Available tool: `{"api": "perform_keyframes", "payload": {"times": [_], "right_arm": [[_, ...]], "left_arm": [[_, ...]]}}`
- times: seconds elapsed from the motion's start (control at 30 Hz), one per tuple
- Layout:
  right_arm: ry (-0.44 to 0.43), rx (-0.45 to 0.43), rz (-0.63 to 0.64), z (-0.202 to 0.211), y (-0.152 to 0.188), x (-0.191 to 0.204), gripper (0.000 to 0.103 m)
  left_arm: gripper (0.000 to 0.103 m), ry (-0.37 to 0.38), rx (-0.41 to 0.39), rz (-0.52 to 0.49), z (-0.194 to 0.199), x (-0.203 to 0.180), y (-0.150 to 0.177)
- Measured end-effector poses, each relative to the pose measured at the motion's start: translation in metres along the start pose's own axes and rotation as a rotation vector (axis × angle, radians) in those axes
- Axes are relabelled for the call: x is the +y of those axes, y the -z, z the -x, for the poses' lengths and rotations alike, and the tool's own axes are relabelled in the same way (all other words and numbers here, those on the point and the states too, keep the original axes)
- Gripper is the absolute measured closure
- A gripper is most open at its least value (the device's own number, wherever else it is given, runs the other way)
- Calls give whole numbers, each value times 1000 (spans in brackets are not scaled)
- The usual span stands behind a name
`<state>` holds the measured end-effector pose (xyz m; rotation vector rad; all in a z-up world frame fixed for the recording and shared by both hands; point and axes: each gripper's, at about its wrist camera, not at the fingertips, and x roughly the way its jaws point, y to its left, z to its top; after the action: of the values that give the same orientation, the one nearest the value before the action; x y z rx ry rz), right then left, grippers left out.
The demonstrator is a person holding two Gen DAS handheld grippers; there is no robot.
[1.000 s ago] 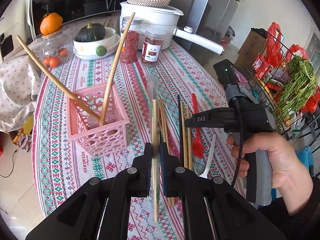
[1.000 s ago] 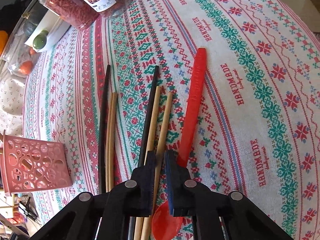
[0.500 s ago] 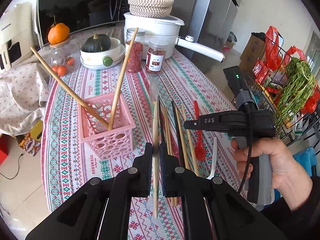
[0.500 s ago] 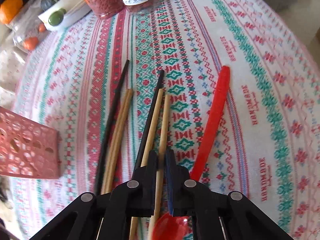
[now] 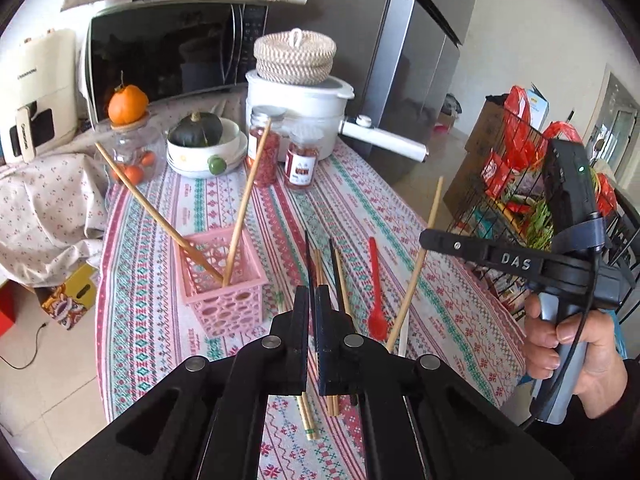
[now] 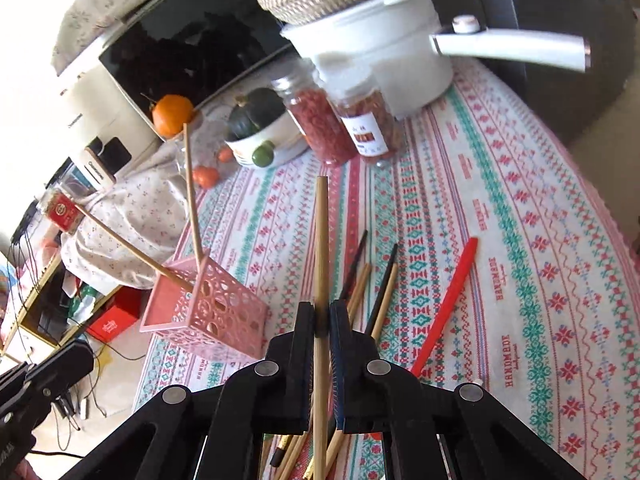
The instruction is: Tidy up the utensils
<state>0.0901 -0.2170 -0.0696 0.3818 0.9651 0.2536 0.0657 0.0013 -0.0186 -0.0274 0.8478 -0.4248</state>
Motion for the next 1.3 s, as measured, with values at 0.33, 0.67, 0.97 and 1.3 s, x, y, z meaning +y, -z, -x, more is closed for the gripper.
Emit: {"api": "perform_keyframes", "payload": {"times": [0.33, 0.67, 0.97, 1.3], "right_arm": [[5, 28, -25, 15, -1, -3, 97], [-4, 52, -17, 11, -5, -9, 97], [-3, 54, -16, 11, -7, -10, 96], [-4, 14, 32, 23, -10, 9, 96]], "left_arm": [[68, -69, 269, 40, -97, -2, 22], [69, -164, 359, 84, -165, 17, 30], [93, -214, 360, 17, -174, 15, 27], [98, -120, 176, -21, -85, -2, 15]]}}
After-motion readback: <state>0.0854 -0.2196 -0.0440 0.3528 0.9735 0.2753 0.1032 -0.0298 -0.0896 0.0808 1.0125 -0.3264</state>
